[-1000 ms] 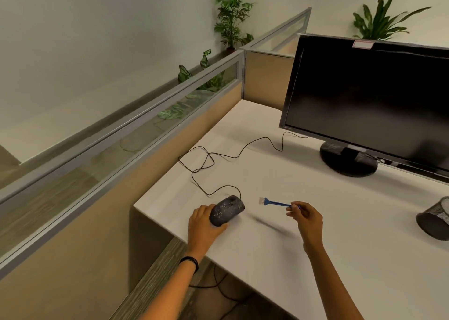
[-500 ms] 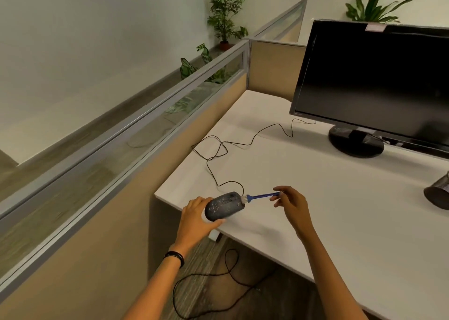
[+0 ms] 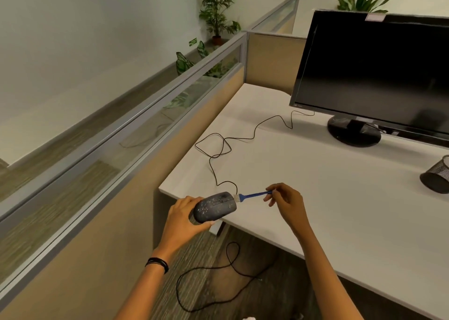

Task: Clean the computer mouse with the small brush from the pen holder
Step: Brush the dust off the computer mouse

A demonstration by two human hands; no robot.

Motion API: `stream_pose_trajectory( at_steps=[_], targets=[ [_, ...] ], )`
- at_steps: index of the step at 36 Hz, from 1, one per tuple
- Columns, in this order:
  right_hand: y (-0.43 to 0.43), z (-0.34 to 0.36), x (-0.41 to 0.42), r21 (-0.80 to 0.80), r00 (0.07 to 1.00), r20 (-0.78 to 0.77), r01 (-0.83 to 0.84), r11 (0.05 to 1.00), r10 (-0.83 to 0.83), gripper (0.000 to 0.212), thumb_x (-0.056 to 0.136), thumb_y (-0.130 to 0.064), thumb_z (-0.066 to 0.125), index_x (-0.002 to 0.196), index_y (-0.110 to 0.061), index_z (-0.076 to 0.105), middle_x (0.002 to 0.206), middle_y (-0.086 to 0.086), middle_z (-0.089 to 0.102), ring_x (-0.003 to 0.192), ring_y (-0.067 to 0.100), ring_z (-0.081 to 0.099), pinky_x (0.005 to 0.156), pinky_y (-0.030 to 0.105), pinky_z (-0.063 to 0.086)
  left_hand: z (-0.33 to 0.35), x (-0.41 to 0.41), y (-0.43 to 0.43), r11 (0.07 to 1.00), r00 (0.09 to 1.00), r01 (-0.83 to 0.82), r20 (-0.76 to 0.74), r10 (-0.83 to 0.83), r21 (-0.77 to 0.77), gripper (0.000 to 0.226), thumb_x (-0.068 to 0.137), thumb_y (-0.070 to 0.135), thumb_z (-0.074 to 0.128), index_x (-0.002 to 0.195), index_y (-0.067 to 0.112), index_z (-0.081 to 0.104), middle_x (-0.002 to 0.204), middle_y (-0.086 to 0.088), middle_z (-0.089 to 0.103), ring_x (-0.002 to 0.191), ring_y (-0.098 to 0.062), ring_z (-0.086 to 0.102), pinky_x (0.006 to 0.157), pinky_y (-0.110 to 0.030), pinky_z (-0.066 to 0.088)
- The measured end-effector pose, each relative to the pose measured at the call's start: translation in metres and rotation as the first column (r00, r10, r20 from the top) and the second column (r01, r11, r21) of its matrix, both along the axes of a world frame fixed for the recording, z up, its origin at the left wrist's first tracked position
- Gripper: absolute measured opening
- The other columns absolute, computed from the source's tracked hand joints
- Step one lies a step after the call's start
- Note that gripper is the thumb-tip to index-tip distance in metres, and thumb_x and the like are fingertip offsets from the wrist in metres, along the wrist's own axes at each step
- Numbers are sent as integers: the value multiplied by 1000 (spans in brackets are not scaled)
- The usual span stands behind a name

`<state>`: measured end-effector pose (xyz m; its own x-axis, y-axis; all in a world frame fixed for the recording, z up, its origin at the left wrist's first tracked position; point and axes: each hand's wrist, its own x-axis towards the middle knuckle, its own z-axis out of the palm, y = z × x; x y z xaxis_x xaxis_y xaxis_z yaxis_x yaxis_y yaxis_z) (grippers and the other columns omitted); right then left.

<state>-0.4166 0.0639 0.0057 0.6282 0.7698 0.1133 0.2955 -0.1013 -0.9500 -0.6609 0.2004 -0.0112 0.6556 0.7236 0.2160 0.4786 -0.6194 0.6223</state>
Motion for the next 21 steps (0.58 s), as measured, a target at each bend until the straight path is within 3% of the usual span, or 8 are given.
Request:
stream_pose_trajectory(
  at_steps=[21],
  targets=[
    [-8,11,-14,-45,998,-18,-62,997,61,26,87,3,44,80,-9,66,67,7,66,57,7,59,59,15,51,1,-18,3,999,999,39,-16,-39,8,73,60,68,61,118,24,54,105,12,51,100,-3,40,87,-28,29]
  ],
)
